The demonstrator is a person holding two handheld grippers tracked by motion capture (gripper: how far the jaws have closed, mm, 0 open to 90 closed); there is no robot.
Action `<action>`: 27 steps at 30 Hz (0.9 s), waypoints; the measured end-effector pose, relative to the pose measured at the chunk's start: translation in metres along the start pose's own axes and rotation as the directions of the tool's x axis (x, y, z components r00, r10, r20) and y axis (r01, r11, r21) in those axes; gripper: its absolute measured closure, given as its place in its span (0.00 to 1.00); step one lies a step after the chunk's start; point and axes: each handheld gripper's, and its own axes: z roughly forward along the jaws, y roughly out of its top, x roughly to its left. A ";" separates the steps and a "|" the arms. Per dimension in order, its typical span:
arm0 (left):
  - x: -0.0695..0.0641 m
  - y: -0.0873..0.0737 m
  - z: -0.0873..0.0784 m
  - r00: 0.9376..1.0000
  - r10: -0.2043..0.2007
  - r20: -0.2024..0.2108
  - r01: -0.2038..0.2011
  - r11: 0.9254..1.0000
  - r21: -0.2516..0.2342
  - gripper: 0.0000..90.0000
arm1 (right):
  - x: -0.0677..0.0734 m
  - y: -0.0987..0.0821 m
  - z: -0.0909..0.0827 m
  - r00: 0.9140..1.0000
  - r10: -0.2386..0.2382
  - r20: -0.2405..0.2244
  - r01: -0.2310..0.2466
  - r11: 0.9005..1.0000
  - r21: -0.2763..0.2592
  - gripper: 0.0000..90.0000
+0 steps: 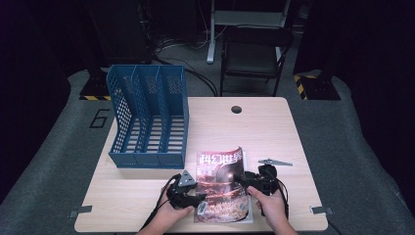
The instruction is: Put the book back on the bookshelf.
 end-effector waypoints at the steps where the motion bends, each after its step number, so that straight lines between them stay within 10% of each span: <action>1: 0.000 0.000 0.000 1.000 0.000 0.000 0.000 1.000 0.000 0.46 | -0.002 0.000 0.001 1.000 0.009 -0.004 -0.009 1.000 -0.008 0.41; 23: -0.001 -0.005 0.002 1.000 -0.017 -0.001 0.016 0.999 -0.051 0.46 | -0.028 0.007 0.024 0.989 0.146 -0.025 -0.145 0.989 0.036 0.43; 27: -0.001 -0.005 0.002 1.000 -0.017 -0.001 0.017 0.998 -0.056 0.46 | -0.025 0.006 0.029 0.995 0.099 -0.005 -0.098 0.994 0.056 0.43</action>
